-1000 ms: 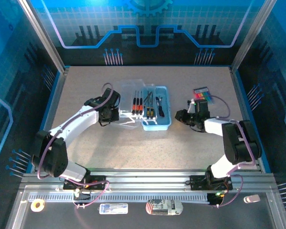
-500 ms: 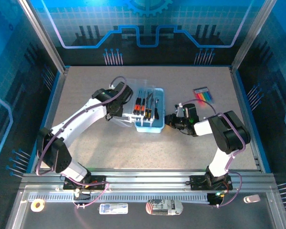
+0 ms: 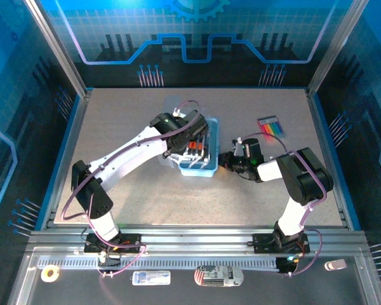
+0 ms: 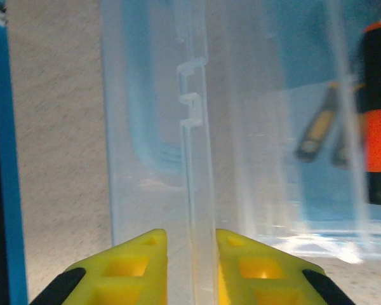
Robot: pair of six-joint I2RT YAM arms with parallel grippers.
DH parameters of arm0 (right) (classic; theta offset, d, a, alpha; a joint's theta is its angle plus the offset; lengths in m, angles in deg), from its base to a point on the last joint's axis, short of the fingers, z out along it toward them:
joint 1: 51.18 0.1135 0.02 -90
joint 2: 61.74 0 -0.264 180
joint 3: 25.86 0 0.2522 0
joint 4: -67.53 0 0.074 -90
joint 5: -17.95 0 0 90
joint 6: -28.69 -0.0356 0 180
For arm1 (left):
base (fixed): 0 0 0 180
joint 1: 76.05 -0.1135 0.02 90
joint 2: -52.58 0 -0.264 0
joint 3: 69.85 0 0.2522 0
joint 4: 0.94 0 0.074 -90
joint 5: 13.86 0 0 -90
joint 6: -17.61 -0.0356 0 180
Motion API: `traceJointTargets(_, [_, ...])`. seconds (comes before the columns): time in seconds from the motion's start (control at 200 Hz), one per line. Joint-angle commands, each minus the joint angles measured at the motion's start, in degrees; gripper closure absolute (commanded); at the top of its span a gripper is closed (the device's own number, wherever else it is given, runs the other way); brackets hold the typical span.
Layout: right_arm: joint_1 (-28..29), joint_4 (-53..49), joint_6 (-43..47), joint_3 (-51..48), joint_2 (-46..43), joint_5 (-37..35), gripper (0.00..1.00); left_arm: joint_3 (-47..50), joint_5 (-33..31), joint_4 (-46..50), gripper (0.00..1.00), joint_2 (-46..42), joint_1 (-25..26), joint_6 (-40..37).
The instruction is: Pack the tool kit
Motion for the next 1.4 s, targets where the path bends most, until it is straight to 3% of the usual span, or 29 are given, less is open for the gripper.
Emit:
traceJointTargets(0.0, [2.7,3.4,-0.6,-0.2,-0.6,1.9,0.81,-2.1,17.9,-7.9,0.79,2.9,3.0,0.4])
traceJointTargets(0.34, [2.8,1.5,1.0,-0.2,-2.2,0.1,0.81,-4.3,29.6,-15.3,0.77,4.2,3.7,1.1])
traceJointTargets(0.47, [2.6,0.4,1.6,-0.4,-3.4,-1.0,0.81,-4.4,29.3,-16.0,0.76,4.0,3.6,0.7])
traceJointTargets(0.585, [2.4,-1.0,2.5,-0.9,-4.9,-2.8,0.79,-3.8,25.2,-15.3,0.73,3.3,2.6,0.0])
traceJointTargets(0.81, [1.8,-3.7,4.2,-1.6,-7.2,-6.8,0.63,-1.8,24.3,-15.5,0.54,1.8,-5.5,-0.5])
traceJointTargets(0.996, [0.2,-3.0,3.6,-2.6,-8.6,-6.3,0.6,-5.6,25.2,-13.2,0.37,4.7,-11.7,-2.4])
traceJointTargets(1.161, [-0.6,-7.1,5.2,-2.2,-10.0,-8.6,0.56,-9.2,28.0,-12.9,0.01,8.5,-14.1,-2.5])
traceJointTargets(1.396, [-1.2,-6.5,5.2,-2.7,-11.3,-8.0,0.52,-13.6,31.9,-11.9,0.01,13.7,-14.4,-3.4])
